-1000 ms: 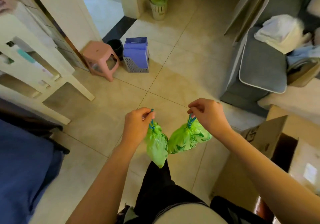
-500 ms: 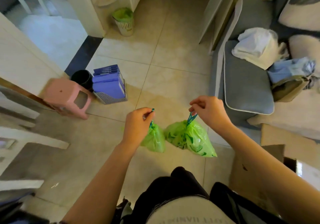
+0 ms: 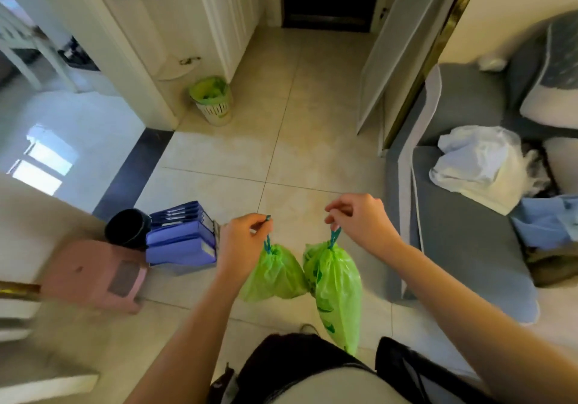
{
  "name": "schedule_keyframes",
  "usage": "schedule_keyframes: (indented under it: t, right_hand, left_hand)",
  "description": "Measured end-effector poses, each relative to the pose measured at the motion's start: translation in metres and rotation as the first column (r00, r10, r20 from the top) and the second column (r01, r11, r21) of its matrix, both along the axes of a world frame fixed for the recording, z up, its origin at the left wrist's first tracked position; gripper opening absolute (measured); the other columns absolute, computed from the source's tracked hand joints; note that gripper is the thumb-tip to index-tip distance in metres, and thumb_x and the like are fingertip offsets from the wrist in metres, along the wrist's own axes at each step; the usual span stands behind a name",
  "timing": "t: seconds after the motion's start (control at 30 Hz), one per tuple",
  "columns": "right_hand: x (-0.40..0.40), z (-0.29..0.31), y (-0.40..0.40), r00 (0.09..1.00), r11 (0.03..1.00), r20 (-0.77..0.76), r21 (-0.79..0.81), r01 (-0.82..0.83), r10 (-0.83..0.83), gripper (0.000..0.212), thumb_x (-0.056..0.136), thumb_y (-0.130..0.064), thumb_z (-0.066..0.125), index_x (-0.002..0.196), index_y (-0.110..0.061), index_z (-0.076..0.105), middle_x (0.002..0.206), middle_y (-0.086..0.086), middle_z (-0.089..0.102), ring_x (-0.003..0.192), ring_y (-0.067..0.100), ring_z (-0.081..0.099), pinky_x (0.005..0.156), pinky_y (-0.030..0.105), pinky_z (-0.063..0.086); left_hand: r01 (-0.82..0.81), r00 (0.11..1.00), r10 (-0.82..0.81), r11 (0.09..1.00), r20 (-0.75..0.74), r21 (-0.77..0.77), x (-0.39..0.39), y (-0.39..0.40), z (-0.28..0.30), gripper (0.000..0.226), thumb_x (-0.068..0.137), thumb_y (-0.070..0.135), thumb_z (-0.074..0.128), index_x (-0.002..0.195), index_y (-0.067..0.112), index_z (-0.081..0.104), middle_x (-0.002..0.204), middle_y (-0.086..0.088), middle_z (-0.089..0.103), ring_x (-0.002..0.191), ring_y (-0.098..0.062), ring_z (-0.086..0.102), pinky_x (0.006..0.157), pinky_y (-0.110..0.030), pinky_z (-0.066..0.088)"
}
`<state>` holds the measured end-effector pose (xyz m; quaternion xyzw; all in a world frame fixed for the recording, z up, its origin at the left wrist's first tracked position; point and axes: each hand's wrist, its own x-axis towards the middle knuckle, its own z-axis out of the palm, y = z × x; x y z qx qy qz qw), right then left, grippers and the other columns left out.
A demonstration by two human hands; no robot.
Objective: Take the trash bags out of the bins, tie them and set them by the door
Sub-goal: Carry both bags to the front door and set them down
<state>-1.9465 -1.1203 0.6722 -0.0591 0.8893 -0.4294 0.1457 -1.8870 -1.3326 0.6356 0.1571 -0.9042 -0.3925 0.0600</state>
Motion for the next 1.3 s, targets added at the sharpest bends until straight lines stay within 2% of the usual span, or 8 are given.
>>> schedule_keyframes:
  t: [0.27, 0.57, 0.7, 0.8, 0.87, 0.97, 1.03, 1.3]
  right_hand:
    - [-0.184, -0.001, -0.039, 0.999, 0.999, -0.021, 0.003, 0.034, -0.034, 0.017, 0.085, -0.003, 0.055, 0.083, -0.013, 0.069, 0.071, -0.001, 0.074, 0.059, 0.003, 0.068, 0.063, 0.001, 0.046]
    - [-0.402, -0.002, -0.093, 0.987, 0.987, -0.021, -0.009, 0.158, -0.158, 0.018, 0.088, -0.004, 0.053, 0.086, -0.012, 0.069, 0.078, 0.003, 0.075, 0.068, 0.013, 0.071, 0.074, 0.021, 0.056]
    - [-0.49, -0.001, -0.105, 0.977, 0.978, -0.051, 0.007, 0.206, -0.206, 0.019, 0.088, 0.0, 0.052, 0.096, -0.005, 0.068, 0.082, 0.006, 0.074, 0.071, 0.017, 0.071, 0.069, 0.01, 0.051]
    - [-0.552, -0.001, -0.109, 0.975, 0.977, -0.065, -0.004, 0.214, -0.214, 0.018, 0.087, 0.002, 0.052, 0.093, -0.004, 0.068, 0.08, 0.007, 0.073, 0.069, 0.017, 0.072, 0.071, 0.017, 0.055]
    - [-0.592, -0.004, -0.111, 0.975, 0.977, -0.069, -0.011, 0.211, -0.212, 0.018, 0.087, 0.002, 0.052, 0.092, -0.006, 0.068, 0.078, 0.005, 0.072, 0.065, 0.011, 0.07, 0.071, 0.018, 0.056]
    - [-0.671, -0.013, -0.115, 0.976, 0.979, -0.071, -0.03, 0.202, -0.204, 0.019, 0.086, 0.002, 0.053, 0.091, -0.008, 0.068, 0.076, 0.003, 0.071, 0.058, -0.004, 0.065, 0.061, 0.004, 0.049]
    - [-0.723, -0.016, -0.119, 0.98, 0.981, -0.059, -0.053, 0.186, -0.189, 0.018, 0.086, 0.003, 0.053, 0.09, -0.008, 0.068, 0.075, 0.002, 0.07, 0.054, -0.009, 0.062, 0.06, 0.0, 0.045]
    - [-0.917, -0.009, -0.13, 0.995, 0.99, -0.021, -0.101, 0.099, -0.101, 0.021, 0.087, 0.002, 0.056, 0.083, -0.017, 0.063, 0.073, 0.001, 0.069, 0.053, -0.009, 0.062, 0.063, 0.003, 0.048]
  left_hand:
    - [0.061, 0.998, -0.062, 0.996, 0.001, 0.065, -0.191, -0.041, -0.002, 0.016, 0.087, 0.026, 0.066, 0.088, 0.013, 0.076, 0.078, 0.003, 0.075, 0.077, -0.006, 0.068, 0.074, -0.023, 0.054]
    - [0.153, 0.988, -0.152, 0.982, -0.01, 0.112, -0.415, -0.094, -0.004, 0.01, 0.085, 0.019, 0.069, 0.077, 0.014, 0.075, 0.067, 0.011, 0.068, 0.072, 0.0, 0.065, 0.07, -0.022, 0.053]
    - [0.164, 0.986, -0.162, 0.978, -0.026, 0.128, -0.51, -0.109, 0.003, 0.01, 0.084, 0.018, 0.07, 0.081, 0.01, 0.075, 0.068, 0.006, 0.069, 0.069, -0.003, 0.066, 0.07, -0.025, 0.053]
    - [0.178, 0.983, -0.172, 0.976, -0.061, 0.127, -0.575, -0.115, 0.007, 0.009, 0.083, 0.016, 0.071, 0.082, 0.008, 0.075, 0.069, 0.005, 0.069, 0.069, 0.007, 0.063, 0.07, -0.028, 0.053]
    - [0.162, 0.985, -0.156, 0.982, -0.072, 0.098, -0.617, -0.119, 0.007, 0.008, 0.082, 0.017, 0.071, 0.08, 0.01, 0.075, 0.068, 0.003, 0.07, 0.068, 0.002, 0.064, 0.071, -0.032, 0.053]
    - [0.122, 0.99, -0.116, 0.99, -0.082, 0.073, -0.692, -0.126, 0.003, 0.01, 0.083, 0.017, 0.07, 0.076, 0.012, 0.074, 0.066, -0.007, 0.071, 0.066, -0.023, 0.067, 0.069, -0.039, 0.053]
    - [0.084, 0.995, -0.079, 0.993, -0.06, 0.084, -0.742, -0.13, 0.002, 0.011, 0.084, 0.017, 0.068, 0.076, 0.014, 0.074, 0.067, -0.01, 0.07, 0.068, -0.027, 0.066, 0.069, -0.035, 0.05]
    - [-0.06, 0.998, 0.064, 0.99, -0.027, 0.127, -0.923, -0.137, 0.016, 0.011, 0.085, 0.016, 0.067, 0.077, 0.015, 0.074, 0.056, 0.015, 0.06, 0.055, 0.004, 0.057, 0.055, -0.008, 0.038]
